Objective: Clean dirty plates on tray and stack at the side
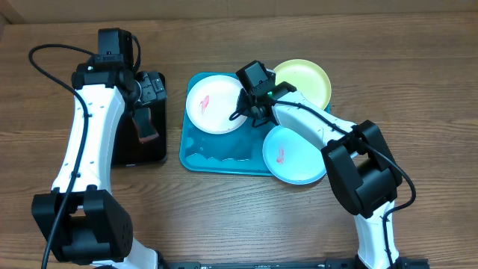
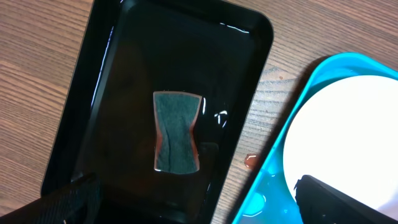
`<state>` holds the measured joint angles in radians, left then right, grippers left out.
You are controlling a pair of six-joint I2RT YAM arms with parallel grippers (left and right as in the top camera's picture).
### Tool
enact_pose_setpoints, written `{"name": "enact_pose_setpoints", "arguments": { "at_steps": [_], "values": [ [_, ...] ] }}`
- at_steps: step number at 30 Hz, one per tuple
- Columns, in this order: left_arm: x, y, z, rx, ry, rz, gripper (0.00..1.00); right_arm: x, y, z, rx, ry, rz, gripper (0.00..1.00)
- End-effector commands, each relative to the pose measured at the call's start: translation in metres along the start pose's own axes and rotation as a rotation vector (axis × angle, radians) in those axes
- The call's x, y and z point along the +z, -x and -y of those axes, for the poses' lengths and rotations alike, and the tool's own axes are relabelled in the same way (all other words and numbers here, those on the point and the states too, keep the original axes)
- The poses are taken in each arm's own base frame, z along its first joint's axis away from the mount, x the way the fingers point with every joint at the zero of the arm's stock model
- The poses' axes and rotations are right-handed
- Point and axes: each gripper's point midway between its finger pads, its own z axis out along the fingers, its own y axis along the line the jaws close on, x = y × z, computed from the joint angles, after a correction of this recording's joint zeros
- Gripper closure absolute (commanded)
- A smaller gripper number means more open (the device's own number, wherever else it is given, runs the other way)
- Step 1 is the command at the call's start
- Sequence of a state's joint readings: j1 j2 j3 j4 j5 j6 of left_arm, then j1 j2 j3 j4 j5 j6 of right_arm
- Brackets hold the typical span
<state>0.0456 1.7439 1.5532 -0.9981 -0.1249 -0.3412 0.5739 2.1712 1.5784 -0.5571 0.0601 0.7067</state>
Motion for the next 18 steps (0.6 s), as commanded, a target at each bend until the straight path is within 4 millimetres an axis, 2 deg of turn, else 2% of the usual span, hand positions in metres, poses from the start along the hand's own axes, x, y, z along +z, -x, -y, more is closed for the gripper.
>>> {"name": "enact_pose_setpoints", "arguments": {
  "at_steps": [1,4,8,14,18],
  "values": [
    [0.008,0.006,0.001,0.006,0.014,-0.002,0.00,0.008,0.004,-0.002,0.004,-0.005,0.012,0.78],
    [0.021,0.001,0.001,0.010,0.026,-0.034,0.00,0.011,0.001,-0.002,0.003,-0.005,0.003,0.83],
    [0.038,-0.005,0.001,0.010,0.041,-0.079,0.02,0.011,-0.001,0.000,0.003,-0.011,-0.004,0.96],
    [0.057,-0.028,-0.007,-0.025,0.088,-0.190,0.07,0.006,-0.005,0.011,0.016,-0.042,-0.061,0.96],
    [0.070,-0.035,-0.010,-0.022,0.105,-0.231,0.11,0.006,-0.007,0.019,0.035,-0.036,-0.105,0.96]
  ]
}}
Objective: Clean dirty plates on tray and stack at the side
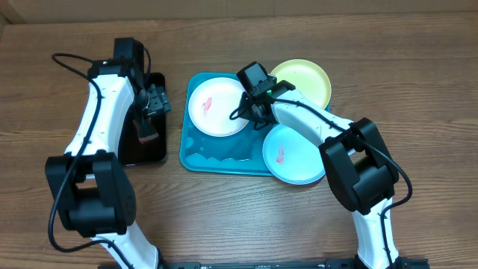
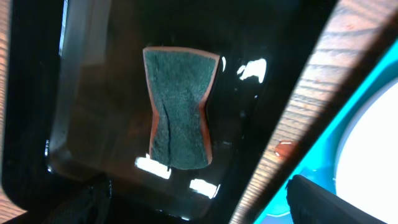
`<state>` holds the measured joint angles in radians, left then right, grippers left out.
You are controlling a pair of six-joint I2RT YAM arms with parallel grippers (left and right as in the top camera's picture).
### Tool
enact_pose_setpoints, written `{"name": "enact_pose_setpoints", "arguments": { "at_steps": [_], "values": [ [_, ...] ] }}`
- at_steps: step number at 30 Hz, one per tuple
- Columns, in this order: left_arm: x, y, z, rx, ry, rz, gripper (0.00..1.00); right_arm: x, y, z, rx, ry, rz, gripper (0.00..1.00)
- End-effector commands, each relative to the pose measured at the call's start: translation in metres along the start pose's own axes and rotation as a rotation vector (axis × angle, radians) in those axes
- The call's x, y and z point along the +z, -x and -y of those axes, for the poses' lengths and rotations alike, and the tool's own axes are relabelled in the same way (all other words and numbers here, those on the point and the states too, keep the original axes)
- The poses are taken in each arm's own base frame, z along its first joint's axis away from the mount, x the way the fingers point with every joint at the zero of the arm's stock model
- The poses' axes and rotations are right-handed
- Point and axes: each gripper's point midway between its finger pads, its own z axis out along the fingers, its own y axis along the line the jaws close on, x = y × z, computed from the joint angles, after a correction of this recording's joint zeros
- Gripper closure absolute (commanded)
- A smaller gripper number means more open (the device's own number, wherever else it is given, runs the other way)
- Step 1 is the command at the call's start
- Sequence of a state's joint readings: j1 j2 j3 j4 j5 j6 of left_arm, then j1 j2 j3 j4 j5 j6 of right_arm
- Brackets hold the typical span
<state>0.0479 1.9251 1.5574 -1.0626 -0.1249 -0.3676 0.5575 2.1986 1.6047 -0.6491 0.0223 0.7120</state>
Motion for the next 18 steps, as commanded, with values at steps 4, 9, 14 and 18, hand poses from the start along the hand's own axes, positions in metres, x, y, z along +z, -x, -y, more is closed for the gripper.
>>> {"name": "enact_pose_setpoints", "arguments": {
  "at_steps": [4,9,14,18],
  "values": [
    [0.027,0.010,-0.008,-0.050,0.025,-0.027,0.19,0.000,0.004,0.006,-0.005,0.012,-0.035,0.96],
    [0.055,0.015,-0.011,-0.051,0.030,-0.045,0.40,-0.001,0.001,0.009,-0.027,0.001,-0.047,0.96],
    [0.079,0.016,0.004,-0.001,-0.030,-0.068,0.58,-0.001,0.000,0.010,-0.030,-0.005,-0.053,0.96],
    [0.088,0.014,0.007,0.004,-0.035,-0.083,0.75,-0.001,0.000,0.010,-0.030,-0.005,-0.053,0.96]
  ]
}}
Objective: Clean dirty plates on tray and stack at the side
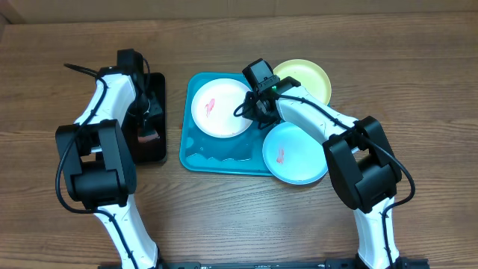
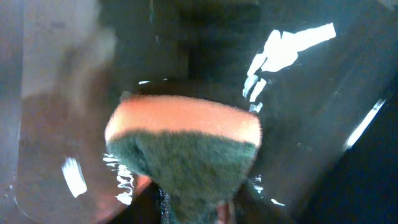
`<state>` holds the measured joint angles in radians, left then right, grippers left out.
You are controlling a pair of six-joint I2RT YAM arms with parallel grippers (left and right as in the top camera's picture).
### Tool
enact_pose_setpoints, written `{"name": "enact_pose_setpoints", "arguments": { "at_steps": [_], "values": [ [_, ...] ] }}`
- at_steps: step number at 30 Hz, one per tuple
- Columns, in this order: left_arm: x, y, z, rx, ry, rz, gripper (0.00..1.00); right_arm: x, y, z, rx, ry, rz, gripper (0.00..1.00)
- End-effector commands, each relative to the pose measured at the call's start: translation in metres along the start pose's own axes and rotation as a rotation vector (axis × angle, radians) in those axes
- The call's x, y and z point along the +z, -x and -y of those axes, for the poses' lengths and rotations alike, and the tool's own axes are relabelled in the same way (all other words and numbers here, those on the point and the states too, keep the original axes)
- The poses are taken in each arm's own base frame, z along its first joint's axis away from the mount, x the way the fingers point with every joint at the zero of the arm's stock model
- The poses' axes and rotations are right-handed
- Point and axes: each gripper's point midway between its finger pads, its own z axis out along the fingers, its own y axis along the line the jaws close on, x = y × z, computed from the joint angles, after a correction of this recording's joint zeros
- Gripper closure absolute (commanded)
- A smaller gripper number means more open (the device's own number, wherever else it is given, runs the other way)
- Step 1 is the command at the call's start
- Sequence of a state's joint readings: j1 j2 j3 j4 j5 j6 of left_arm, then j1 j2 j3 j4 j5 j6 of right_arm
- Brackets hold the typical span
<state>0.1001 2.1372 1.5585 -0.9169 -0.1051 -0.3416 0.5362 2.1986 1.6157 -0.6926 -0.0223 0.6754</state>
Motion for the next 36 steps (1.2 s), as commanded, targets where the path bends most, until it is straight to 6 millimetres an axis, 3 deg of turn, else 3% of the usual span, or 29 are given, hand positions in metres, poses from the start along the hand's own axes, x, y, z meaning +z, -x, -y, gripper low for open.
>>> {"name": "enact_pose_setpoints", "arguments": {
  "at_steps": [1,5,11,16,21,26,29,31,36],
  "values": [
    [0.006,0.002,0.011,0.024,-0.044,-0.014,0.78,0.002,0.002,0.004,-0.014,-0.010,-0.004,0.96],
    [0.005,0.002,0.011,0.023,-0.043,-0.013,0.95,0.002,0.002,0.004,-0.014,-0.010,-0.004,0.96],
    [-0.011,0.006,0.010,0.036,-0.040,-0.026,0.96,0.002,0.001,0.004,-0.014,-0.011,-0.006,0.96],
    [-0.046,0.022,0.020,0.111,-0.055,0.011,0.96,0.001,-0.003,0.005,-0.030,-0.010,-0.027,0.96],
    [-0.090,0.036,0.060,0.285,-0.184,0.079,0.96,0.001,-0.014,-0.004,-0.070,0.048,-0.087,0.96],
    [-0.112,0.023,0.124,0.478,-0.347,0.129,0.96,-0.001,-0.027,-0.005,-0.117,0.074,-0.153,0.96],
    [-0.107,0.007,0.152,0.539,-0.361,0.124,0.96,-0.002,-0.030,-0.001,-0.111,0.063,-0.171,0.96],
    [-0.092,-0.005,0.163,0.566,-0.322,0.106,0.96,-0.002,-0.029,0.001,-0.105,0.060,-0.173,0.96],
    [-0.048,-0.021,0.157,0.512,-0.143,0.065,0.96,-0.002,-0.026,0.008,-0.089,0.051,-0.176,0.96]
  ]
}}
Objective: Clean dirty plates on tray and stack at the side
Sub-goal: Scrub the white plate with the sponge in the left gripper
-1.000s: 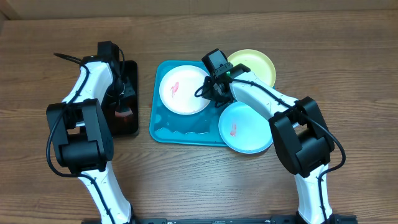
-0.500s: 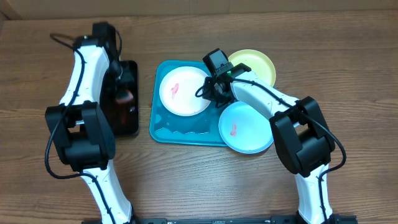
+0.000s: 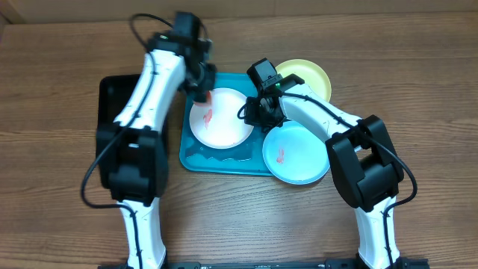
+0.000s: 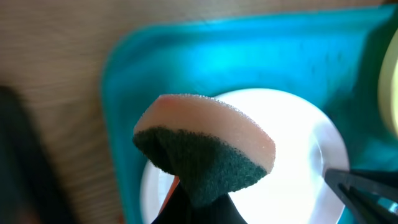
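Note:
My left gripper [image 3: 203,91] is shut on an orange-and-green sponge [image 4: 205,140], held just over the far-left rim of the white plate [image 3: 224,125]. That plate lies in the teal tray [image 3: 224,161] and bears a red smear [image 3: 208,116]. At the plate's right rim my right gripper [image 3: 252,112] grips the edge; one of its dark fingers [image 4: 367,186] shows in the left wrist view. A blue plate [image 3: 295,153] with a red smear overhangs the tray's right front. A yellow plate [image 3: 310,78] lies at the back right, partly under the right arm.
A black tray [image 3: 116,104] holding water sits on the wooden table left of the teal tray. Water pools along the teal tray's front. Both arms cross above the teal tray's far half.
My left gripper has left the black tray with the sponge in it and now hangs over the white plate's far-left rim. The white plate sits slightly nearer the front, still held by the right gripper.
The sponge first lay in the black tray with my left gripper open above it. The gripper came lower over it, then was shut on it in the water. Now the sponge is over the white plate, whose rim the right gripper has held throughout.

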`<state>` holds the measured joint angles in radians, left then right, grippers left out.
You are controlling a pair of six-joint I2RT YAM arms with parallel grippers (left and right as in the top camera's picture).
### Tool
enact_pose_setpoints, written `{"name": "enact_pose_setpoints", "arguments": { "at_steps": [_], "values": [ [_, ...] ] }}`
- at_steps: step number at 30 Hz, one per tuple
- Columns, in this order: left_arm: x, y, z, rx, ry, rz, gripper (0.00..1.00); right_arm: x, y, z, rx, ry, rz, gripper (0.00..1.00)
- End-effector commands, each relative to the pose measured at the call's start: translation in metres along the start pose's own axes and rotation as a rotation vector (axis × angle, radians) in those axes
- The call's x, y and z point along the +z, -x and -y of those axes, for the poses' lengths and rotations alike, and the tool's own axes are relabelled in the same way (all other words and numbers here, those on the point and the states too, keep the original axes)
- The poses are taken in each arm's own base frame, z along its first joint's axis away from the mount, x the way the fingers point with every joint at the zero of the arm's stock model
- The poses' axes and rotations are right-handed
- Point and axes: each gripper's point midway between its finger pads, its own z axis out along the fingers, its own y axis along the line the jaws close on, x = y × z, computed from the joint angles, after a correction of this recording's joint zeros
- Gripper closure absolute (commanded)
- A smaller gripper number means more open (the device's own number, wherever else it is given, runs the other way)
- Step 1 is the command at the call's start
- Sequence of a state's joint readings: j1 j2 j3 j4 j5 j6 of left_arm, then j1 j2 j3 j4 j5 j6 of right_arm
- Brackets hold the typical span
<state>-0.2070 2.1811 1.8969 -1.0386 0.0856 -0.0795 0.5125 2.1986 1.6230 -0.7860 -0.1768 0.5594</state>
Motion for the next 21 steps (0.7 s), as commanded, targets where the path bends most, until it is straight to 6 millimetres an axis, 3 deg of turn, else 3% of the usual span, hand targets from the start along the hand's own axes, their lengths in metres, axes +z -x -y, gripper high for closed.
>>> {"name": "enact_pose_setpoints", "arguments": {
  "at_steps": [1,7,12,15,19,21],
  "values": [
    [0.038,-0.025,-0.023,-0.071,0.133,-0.100,0.96,0.002,-0.001,0.007,-0.003,-0.010,-0.019,0.96],
    [0.066,-0.042,-0.027,-0.132,0.159,-0.175,0.96,0.002,0.000,0.008,0.000,-0.010,-0.017,0.96],
    [0.086,-0.070,-0.007,-0.117,0.096,-0.283,0.96,0.002,0.002,0.007,0.000,-0.006,-0.010,0.96],
    [0.090,-0.084,0.016,-0.056,0.000,-0.330,0.96,0.002,0.003,0.007,-0.001,-0.004,-0.006,0.96],
    [0.080,-0.092,0.067,0.136,-0.314,-0.353,0.96,0.002,0.004,0.006,-0.002,-0.001,-0.002,0.96],
    [0.077,-0.093,0.071,0.141,-0.347,-0.357,0.96,0.002,0.004,0.006,-0.002,0.000,-0.001,0.96]
  ]
}}
